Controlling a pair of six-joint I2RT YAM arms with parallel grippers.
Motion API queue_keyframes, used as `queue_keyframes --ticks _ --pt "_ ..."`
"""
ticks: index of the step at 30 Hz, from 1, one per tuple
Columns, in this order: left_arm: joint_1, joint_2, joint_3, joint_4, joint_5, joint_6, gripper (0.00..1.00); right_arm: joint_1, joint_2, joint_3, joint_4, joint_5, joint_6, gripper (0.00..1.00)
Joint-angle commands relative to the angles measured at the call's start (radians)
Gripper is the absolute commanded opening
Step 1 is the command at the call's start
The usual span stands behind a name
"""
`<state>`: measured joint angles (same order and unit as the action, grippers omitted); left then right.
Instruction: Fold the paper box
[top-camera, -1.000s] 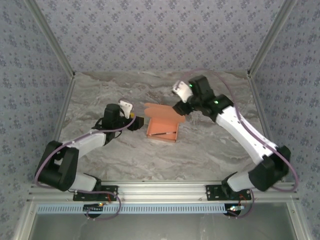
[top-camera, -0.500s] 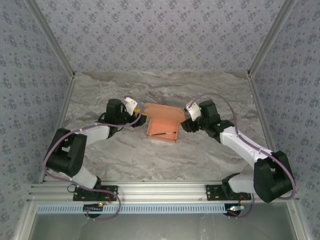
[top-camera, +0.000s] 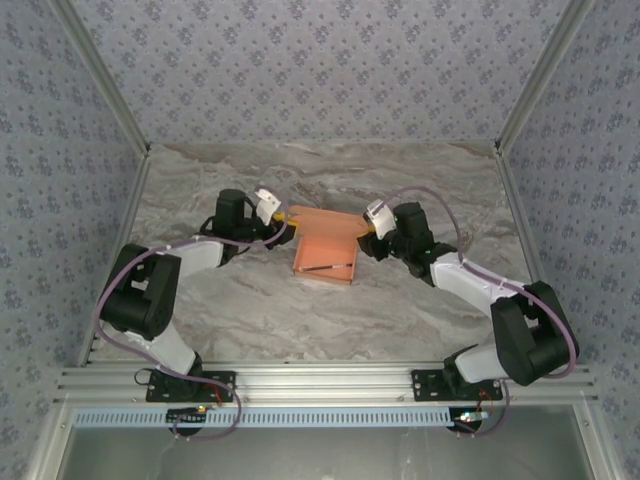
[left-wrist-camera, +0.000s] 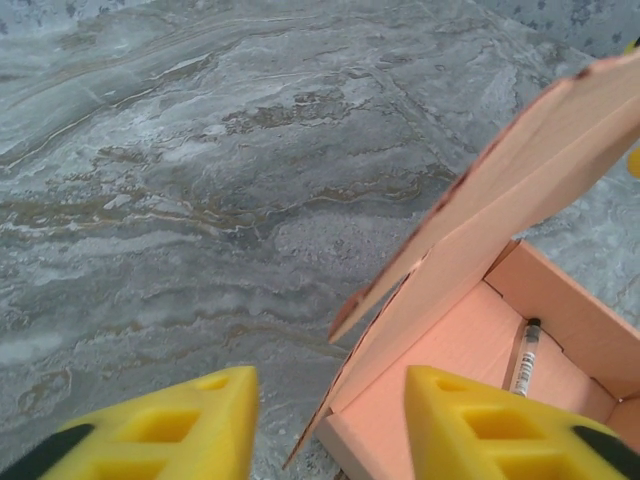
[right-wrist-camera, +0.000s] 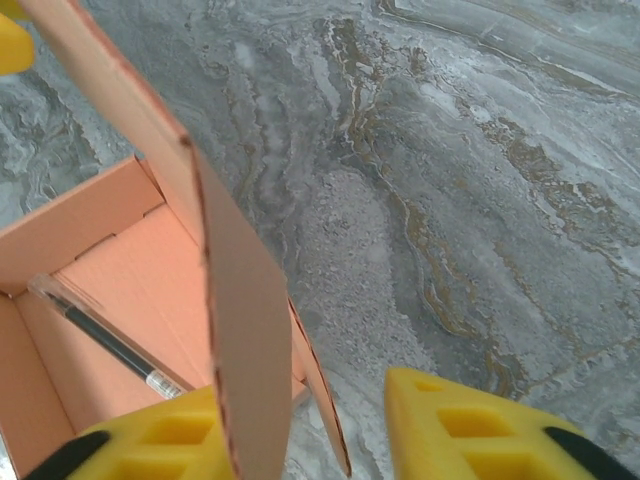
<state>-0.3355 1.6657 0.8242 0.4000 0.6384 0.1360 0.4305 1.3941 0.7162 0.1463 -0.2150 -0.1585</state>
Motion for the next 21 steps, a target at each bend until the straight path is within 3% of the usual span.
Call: queue_keyframes --ticks 1,5,11,16,21 --pt "0.003 0.027 0.039 0.002 0.061 0.014 0.32 0.009 0.016 -0.012 0.042 -0.009 0.013 0.3" --pt "0.003 0.039 0.052 -0.01 0.082 0.007 0.19 0.012 0.02 -0.014 0.048 0.006 0.021 0.2" --pt "-0.002 0.032 0.038 0.022 0.09 -0.032 0.09 0.034 0.025 -0.017 0.067 0.06 0.045 0.13" --pt "-0.017 0.015 0.004 0.088 0.049 -0.102 0.03 0.085 0.025 0.0 0.059 0.206 0.087 0.08" --pt "-0.077 -0.03 -0.038 0.115 -0.125 -0.169 0.02 0.161 0.031 0.02 0.051 0.448 0.182 0.07"
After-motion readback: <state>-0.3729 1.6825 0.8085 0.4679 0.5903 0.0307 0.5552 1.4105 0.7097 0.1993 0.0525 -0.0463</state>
